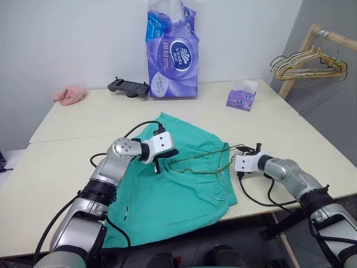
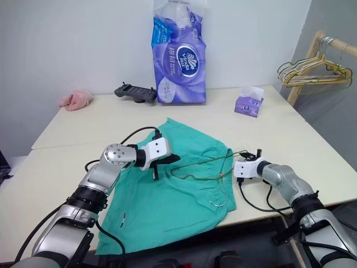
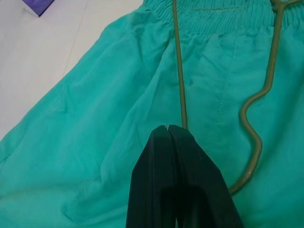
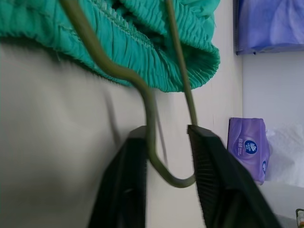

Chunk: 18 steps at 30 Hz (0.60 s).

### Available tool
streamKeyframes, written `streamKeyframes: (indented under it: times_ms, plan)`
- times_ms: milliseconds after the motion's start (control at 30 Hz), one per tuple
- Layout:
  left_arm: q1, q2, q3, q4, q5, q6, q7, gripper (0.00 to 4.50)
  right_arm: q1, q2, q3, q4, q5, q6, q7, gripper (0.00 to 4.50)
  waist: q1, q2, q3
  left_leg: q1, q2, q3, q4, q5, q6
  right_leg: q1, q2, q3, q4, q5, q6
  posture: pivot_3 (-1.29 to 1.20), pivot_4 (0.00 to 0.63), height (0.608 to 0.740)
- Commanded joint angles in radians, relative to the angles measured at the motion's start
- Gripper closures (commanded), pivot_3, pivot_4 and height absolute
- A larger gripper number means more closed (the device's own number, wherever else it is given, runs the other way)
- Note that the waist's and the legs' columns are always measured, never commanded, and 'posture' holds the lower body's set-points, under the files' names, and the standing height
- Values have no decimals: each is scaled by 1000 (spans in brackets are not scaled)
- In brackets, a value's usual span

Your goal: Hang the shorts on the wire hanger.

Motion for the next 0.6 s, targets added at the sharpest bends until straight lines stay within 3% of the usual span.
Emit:
streamKeyframes:
  times_ms: [33,300,400,500,600]
  plan:
    - [-14,14,16,-40,-18,-3,4,4500,5,-39,-37,-60,17,-14,2,4454,0,0,0,0,0,0,0,0,0,0,0,0,0,0,0,6,21,740]
    - [-14,46,44,-22,-48,-27,-6,4500,95,-128,-114,-299,113,1,123,4486,-1,1,1,0,0,0,-1,0,0,0,0,0,0,0,0,-14,28,740]
    - [-34,40,97,-49,-162,47,-66,4500,127,-167,-143,-361,136,26,170,4486,-2,1,1,0,0,0,0,0,0,0,0,0,0,0,1,-14,28,740]
    - [-75,50,140,-51,-243,116,-114,3900,138,-192,-167,-371,149,54,201,4500,-2,1,2,0,0,0,0,0,0,0,0,-1,0,0,1,-21,31,740]
    - [-99,57,170,-72,-317,185,-162,2984,134,-210,-183,-345,160,95,231,4500,-2,1,2,0,0,0,0,0,0,0,0,-1,0,-1,1,-19,32,740]
